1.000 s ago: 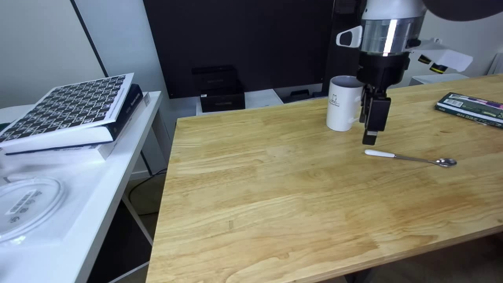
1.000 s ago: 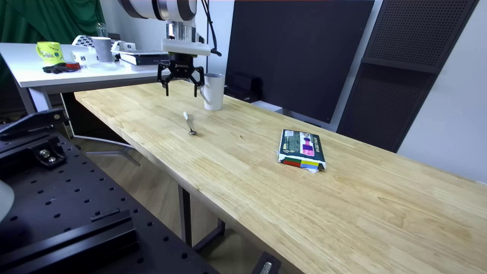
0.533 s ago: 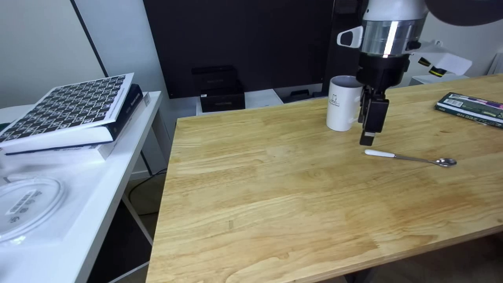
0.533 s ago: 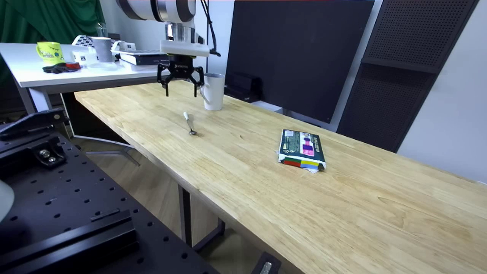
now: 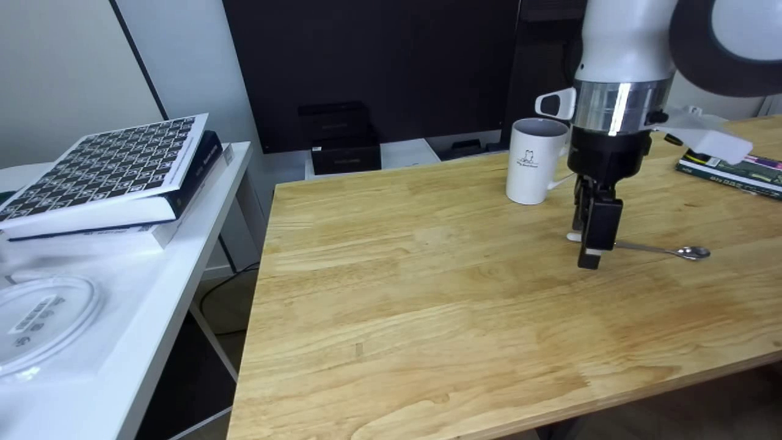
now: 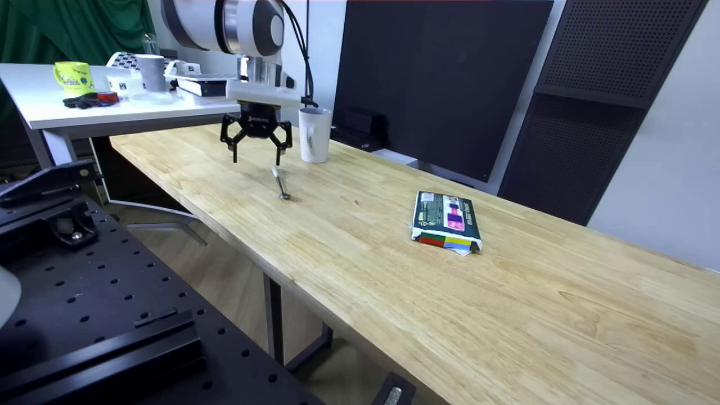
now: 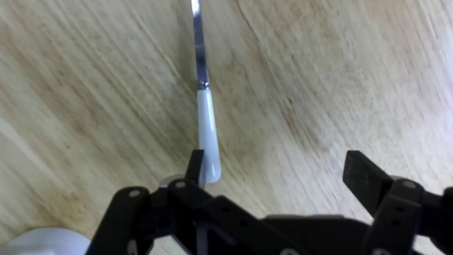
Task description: Put the spoon in the white cup
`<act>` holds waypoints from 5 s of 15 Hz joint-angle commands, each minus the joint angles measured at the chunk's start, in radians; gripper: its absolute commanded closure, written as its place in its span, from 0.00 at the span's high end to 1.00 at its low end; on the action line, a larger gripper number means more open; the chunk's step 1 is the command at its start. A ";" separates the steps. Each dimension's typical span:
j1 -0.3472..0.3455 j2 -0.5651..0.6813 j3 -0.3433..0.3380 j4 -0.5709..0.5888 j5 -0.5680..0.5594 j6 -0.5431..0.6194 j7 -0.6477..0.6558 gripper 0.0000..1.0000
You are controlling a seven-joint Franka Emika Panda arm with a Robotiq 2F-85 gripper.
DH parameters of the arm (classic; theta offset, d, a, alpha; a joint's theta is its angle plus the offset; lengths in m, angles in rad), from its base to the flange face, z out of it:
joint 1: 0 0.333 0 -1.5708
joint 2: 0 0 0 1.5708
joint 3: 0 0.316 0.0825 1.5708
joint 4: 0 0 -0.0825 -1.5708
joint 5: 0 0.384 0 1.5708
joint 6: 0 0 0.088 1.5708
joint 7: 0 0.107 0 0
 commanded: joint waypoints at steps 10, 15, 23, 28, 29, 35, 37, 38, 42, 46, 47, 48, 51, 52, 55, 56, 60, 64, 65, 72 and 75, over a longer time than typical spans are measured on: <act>-0.008 -0.015 -0.052 -0.053 -0.026 0.058 0.056 0.74; -0.002 -0.022 -0.065 -0.048 -0.027 0.052 0.070 0.39; -0.015 -0.034 -0.064 -0.047 -0.014 0.039 0.089 0.03; -0.028 -0.079 -0.064 -0.044 -0.014 0.009 0.084 0.03; -0.023 -0.103 -0.072 -0.045 -0.023 0.002 0.088 0.03; -0.040 -0.230 -0.053 -0.025 0.003 -0.124 0.077 0.03; -0.064 -0.266 -0.026 -0.006 0.039 -0.201 0.039 0.03; -0.082 -0.285 -0.007 0.004 0.067 -0.241 0.008 0.03; -0.109 -0.348 0.011 0.051 0.116 -0.391 -0.061 0.03; -0.107 -0.398 -0.029 0.092 0.057 -0.422 -0.038 0.03; -0.101 -0.409 -0.044 0.087 0.027 -0.374 -0.008 0.03; -0.096 -0.418 -0.059 0.085 -0.004 -0.327 0.026 0.03; -0.090 -0.434 -0.084 0.073 -0.066 -0.170 0.108 0.03; -0.090 -0.438 -0.088 0.067 -0.068 -0.113 0.132 0.03; -0.083 -0.443 -0.107 0.042 -0.078 0.066 0.213 0.03; -0.080 -0.443 -0.115 0.032 -0.077 0.131 0.236 0.03; -0.037 -0.431 -0.188 -0.013 -0.107 0.394 0.372 0.03; 0.177 -0.362 -0.468 -0.001 -0.199 0.651 0.583 0.03; 0.235 -0.332 -0.541 0.015 -0.171 0.705 0.600 0.03; 0.584 -0.167 -0.774 0.064 0.243 0.815 0.564 0.03; 0.638 -0.133 -0.764 0.094 0.299 0.806 0.562 0.03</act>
